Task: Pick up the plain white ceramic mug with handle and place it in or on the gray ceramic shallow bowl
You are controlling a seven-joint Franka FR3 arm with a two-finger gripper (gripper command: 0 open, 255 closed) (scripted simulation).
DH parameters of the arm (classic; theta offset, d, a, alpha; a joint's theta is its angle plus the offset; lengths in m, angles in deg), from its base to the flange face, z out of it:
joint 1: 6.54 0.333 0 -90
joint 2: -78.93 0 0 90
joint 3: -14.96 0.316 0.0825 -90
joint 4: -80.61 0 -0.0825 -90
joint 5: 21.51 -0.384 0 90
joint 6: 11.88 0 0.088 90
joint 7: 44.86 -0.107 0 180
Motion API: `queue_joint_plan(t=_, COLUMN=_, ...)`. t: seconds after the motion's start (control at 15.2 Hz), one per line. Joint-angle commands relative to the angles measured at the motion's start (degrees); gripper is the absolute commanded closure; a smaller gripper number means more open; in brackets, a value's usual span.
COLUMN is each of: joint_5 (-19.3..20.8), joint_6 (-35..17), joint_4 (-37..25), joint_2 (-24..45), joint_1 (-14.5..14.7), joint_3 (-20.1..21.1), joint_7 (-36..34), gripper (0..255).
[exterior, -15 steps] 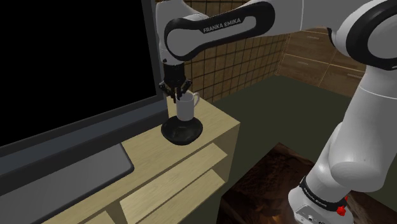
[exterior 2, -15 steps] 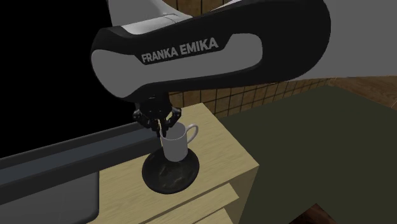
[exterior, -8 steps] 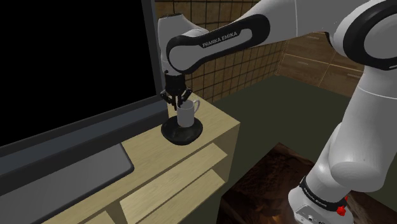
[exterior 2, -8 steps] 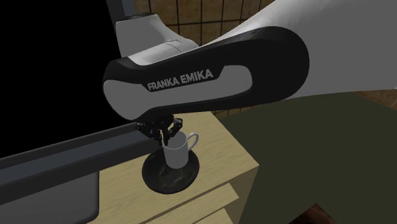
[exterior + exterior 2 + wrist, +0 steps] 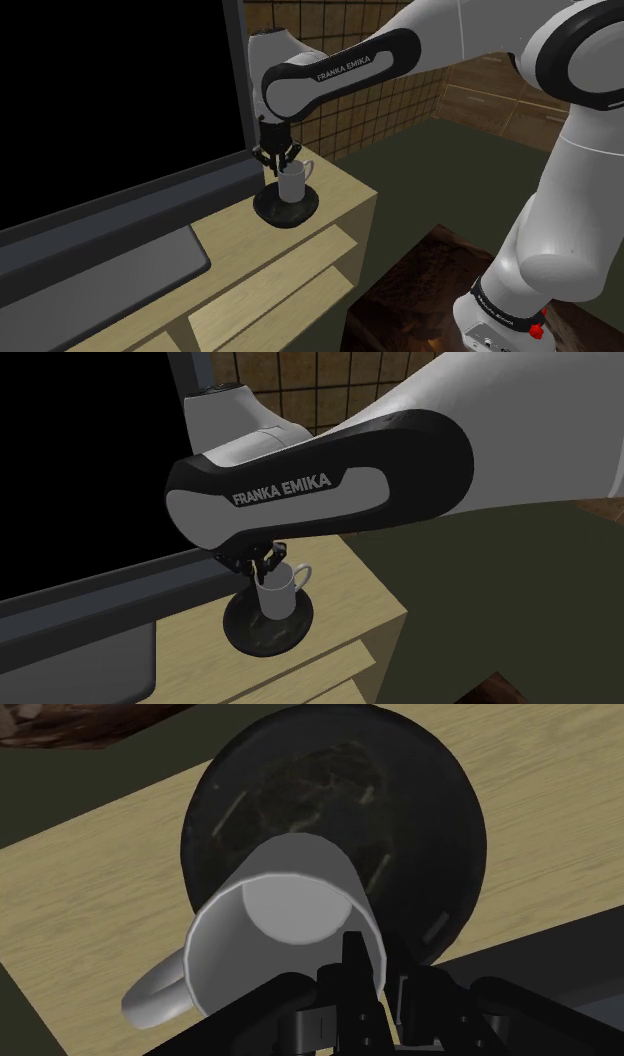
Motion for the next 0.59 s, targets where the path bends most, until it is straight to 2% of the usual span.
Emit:
queue_joint_plan(t=0.0, joint_5=0.0, joint_6=0.0, joint_4=0.0, joint_2=0.0, joint_1=0.0, joint_3=0.0, joint_7=0.0, gripper=0)
queue_joint_plan(t=0.33, joint_5=0.0, joint_6=0.0, joint_4=0.0, joint_2=0.0, joint_1=0.0, joint_3=0.0, joint_7=0.0, gripper=0)
queue_joint_plan(t=0.53, joint_5=-0.6, joint_6=5.4, joint_4=-4.0, joint_2=-1.4, joint_1=0.1, joint_3=0.2, joint_7=0.4, gripper=0)
